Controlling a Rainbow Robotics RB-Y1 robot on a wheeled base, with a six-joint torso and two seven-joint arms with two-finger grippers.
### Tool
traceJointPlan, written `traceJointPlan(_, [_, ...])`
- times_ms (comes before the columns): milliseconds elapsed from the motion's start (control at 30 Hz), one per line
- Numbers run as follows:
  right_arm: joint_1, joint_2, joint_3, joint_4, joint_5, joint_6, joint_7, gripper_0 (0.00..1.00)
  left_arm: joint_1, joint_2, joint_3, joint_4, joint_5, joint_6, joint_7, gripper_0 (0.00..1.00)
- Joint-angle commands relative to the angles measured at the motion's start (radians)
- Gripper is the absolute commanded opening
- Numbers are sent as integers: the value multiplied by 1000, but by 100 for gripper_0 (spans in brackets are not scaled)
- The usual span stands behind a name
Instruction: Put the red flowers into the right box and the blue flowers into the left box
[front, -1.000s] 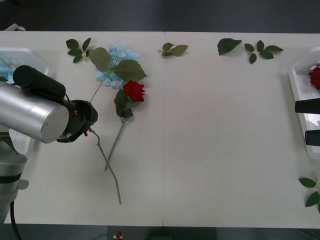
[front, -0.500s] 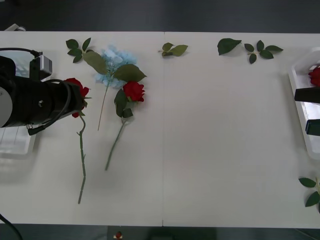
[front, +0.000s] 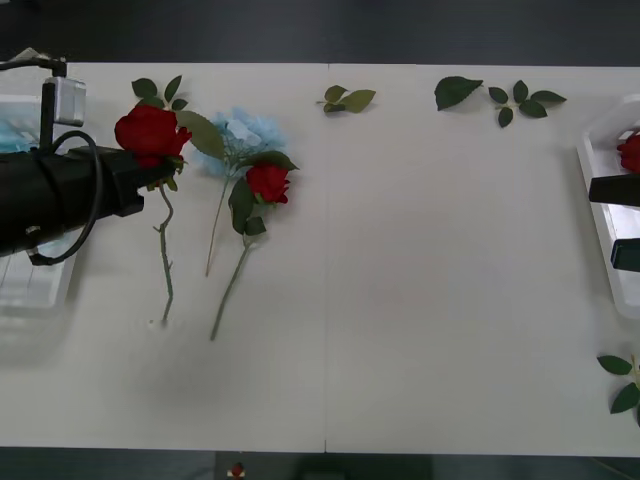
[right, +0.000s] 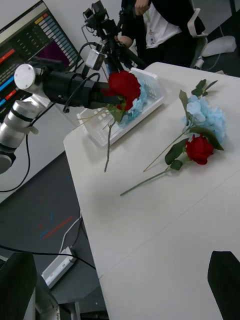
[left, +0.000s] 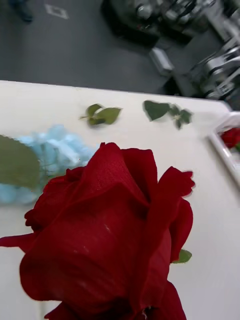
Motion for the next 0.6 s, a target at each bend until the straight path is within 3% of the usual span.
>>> traceJointPlan(33, [-11,22,2,-17,-12,1,-17,100,18,16,-47,119,272,-45,-333,0])
traceJointPlan(300, [-11,24,0,-17,-13,5,-17,100,28,16,-203,259,670,-68,-649,0])
traceJointPlan(600, [-31,54,107,-37,14,10,-17,100,43,10,-502,254,1022,-321,-849,0])
